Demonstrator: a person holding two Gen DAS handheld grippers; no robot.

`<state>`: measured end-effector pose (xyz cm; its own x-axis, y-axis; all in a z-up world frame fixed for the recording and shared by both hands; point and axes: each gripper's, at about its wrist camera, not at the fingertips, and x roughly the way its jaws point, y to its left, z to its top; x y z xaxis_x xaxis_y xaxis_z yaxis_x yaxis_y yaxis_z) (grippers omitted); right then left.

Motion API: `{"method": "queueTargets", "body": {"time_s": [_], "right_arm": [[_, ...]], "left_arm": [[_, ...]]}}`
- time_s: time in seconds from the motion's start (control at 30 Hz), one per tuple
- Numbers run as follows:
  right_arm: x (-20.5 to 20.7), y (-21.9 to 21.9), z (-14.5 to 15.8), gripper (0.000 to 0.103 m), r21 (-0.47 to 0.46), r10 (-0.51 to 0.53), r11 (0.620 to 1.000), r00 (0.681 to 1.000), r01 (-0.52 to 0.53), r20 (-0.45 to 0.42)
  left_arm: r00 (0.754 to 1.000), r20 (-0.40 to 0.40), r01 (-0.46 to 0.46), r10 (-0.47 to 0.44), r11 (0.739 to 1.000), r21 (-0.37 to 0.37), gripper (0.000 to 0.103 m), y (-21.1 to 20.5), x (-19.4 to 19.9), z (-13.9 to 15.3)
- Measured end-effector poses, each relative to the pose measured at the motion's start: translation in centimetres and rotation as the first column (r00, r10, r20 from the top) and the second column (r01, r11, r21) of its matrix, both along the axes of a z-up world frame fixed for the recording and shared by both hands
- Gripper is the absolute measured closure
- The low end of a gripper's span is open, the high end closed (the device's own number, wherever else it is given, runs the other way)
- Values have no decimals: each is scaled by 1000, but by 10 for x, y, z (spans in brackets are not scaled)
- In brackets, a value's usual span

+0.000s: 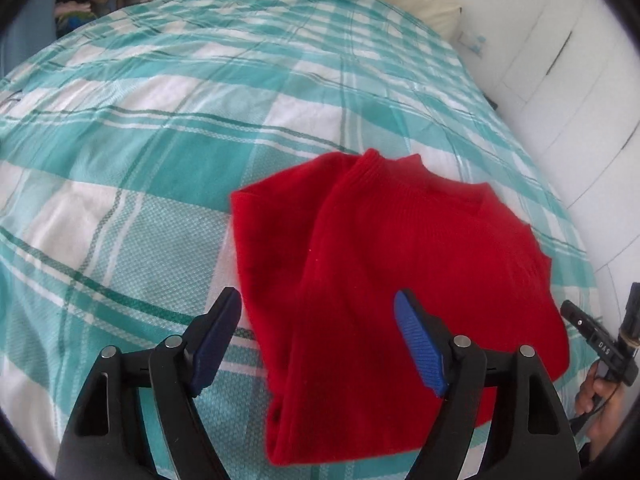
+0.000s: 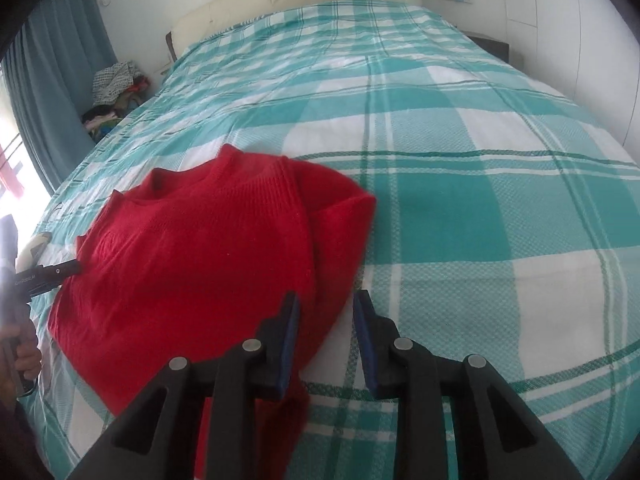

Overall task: Fold small clothes
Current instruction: 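Grasp the sweater hem with the left gripper and fold it up toward the collar, then open the left gripper and lift both grippers above the folded sweater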

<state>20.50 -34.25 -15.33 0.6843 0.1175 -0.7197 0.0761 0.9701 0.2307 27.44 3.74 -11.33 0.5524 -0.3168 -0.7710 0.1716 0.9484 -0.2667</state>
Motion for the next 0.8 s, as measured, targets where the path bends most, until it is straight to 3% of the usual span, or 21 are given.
{"method": "queueTargets", "body": {"time_s": [0.07,0.1,0.17,0.2,0.27,0.37,0.5,0.8], "right_arm": [[-14,13,9,72,38,71,997,997,-72,25],[-20,22,10,66,55,116,992,993,-118,32],[-28,40,1,57,59,188,980,982,-189,15],[-30,45,-9,57,47,203,978,979,-203,-16],[-40,43,-27,58,7,167,986,983,-167,-71],[-75,34,-16,58,-7,59,998,998,-59,-25],[-121,37,3,51,-52,18,999,996,-14,90],[-151,57,3,49,-159,64,986,988,-41,141]], "left_arm": [[998,34,49,-50,998,30,12,-12,-25,12],[997,40,64,-66,997,51,9,-18,-38,14],[997,27,63,-66,993,98,7,-27,-61,13],[998,12,57,-59,992,115,7,-29,-71,10],[999,0,42,-43,989,144,7,-31,-91,3],[998,57,0,-11,980,197,7,-34,-118,-1],[994,106,-30,5,972,234,6,-42,-126,-14],[993,115,-37,7,965,259,6,-45,-127,-27]]}}
